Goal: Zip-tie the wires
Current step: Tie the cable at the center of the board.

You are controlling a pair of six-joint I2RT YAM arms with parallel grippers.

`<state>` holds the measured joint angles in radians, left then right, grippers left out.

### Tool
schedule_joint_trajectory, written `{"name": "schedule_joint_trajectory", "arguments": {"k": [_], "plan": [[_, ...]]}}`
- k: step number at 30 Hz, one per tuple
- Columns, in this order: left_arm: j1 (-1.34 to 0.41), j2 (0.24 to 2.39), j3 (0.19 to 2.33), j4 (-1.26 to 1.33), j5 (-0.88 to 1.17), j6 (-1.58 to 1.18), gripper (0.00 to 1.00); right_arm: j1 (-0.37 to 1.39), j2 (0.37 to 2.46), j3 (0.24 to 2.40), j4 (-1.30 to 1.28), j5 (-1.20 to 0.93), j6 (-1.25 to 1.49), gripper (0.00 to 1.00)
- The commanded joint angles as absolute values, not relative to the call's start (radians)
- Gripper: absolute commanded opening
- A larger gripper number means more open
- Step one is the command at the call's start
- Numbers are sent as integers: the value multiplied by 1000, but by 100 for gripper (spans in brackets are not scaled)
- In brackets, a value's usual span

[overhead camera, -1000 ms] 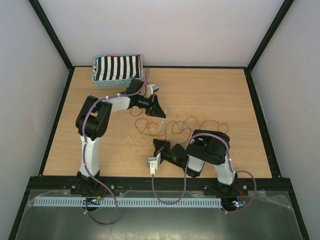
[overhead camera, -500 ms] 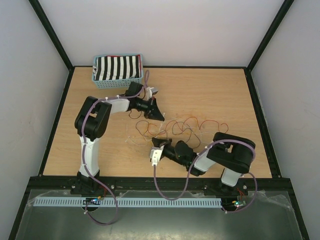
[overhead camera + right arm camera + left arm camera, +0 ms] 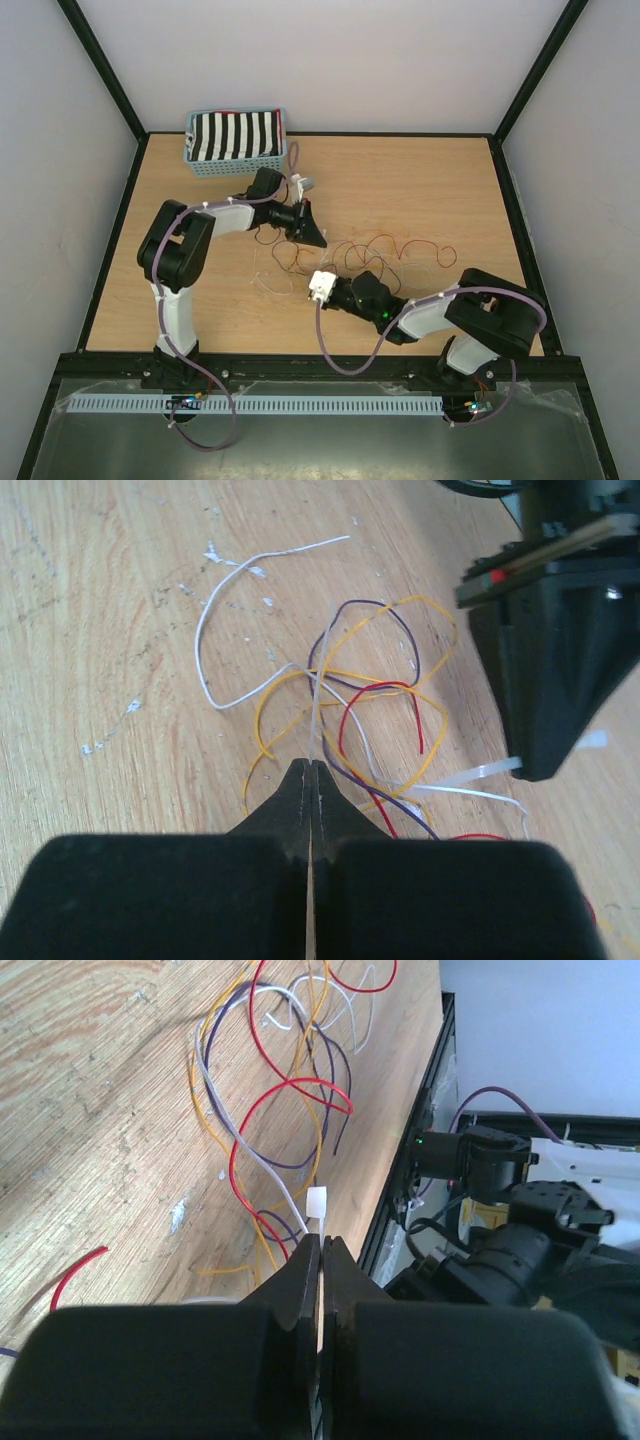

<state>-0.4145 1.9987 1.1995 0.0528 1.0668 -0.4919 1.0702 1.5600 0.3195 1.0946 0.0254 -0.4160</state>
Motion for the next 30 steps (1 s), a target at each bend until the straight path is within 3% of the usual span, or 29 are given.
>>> {"name": "schedule_joint_trajectory", "arguments": {"k": [1, 30], "plan": [[-437, 1960, 1159, 110, 1046, -450, 0, 1021, 1488, 304, 1023, -23, -223, 0], [-501, 1759, 828, 464, 835, -270, 0, 855, 1278, 318, 699, -287, 116, 0]]}}
